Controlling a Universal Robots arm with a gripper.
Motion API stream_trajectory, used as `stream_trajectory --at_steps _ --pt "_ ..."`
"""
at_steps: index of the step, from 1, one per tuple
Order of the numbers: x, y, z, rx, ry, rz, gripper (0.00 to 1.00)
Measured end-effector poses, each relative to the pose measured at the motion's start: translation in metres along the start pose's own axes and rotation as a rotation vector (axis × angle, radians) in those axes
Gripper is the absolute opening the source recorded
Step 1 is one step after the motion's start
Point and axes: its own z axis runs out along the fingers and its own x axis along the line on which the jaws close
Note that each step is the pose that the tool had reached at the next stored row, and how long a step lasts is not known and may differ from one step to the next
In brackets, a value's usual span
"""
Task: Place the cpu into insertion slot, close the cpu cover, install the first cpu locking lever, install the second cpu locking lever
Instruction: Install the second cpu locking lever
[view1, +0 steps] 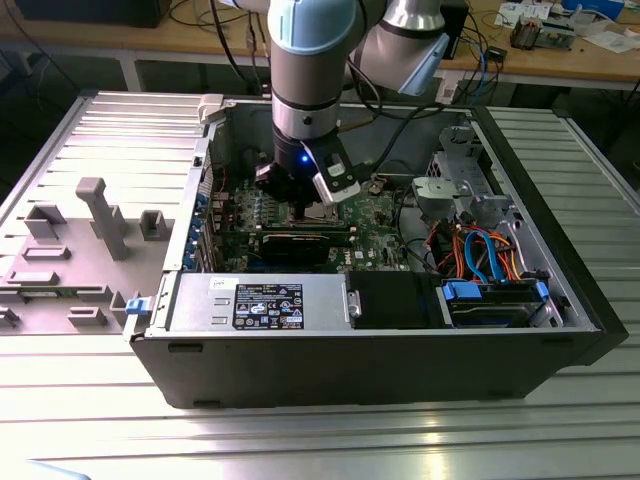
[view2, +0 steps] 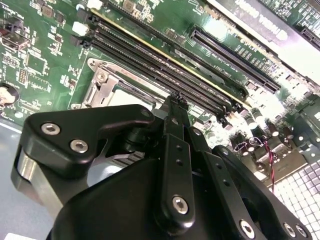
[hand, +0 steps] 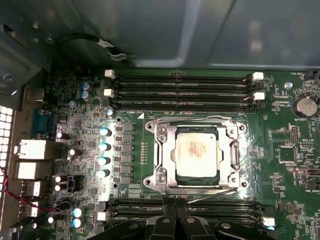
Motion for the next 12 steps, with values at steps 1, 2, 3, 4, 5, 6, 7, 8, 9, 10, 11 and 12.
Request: stream_trajectory --at_steps 1,2,3,4,5,6,7,8,9,10,11,12 --pt "0.0002 -0.0006 0.0001 -0.003 0.0033 -0.001 0.11" --pt "0.0003 -0.0012 0.0002 -0.0049 0.009 -0.001 0.11" --pt "0.0005 -0.002 0.0006 -0.0059 0.0131 -0.003 0.11" --pt "0.0007 -0.0024 0.001 -0.0063 0.0145 -0.006 0.11" --pt "0.0008 -0.0027 0.0014 -0.0063 0.0158 -0.01 0.11" --pt "0.0009 -0.003 0.0017 -0.0061 0.0174 -0.017 0.11" --pt "0.0011 -0.0033 0.0025 -0.0061 0.0191 -0.026 0.11" --pt "0.0013 -0.0035 0.0031 -0.006 0.0208 -0.035 0.11" --pt "0.0022 -0.0043 0.0054 -0.0061 0.0255 -0.062 0.11" --pt "0.0031 -0.0045 0.0058 -0.006 0.0263 -0.068 0.11" --pt "0.004 -0.0046 0.0061 -0.0061 0.0268 -0.071 0.11" --pt "0.0051 -0.0047 0.0068 -0.0065 0.028 -0.079 0.11"
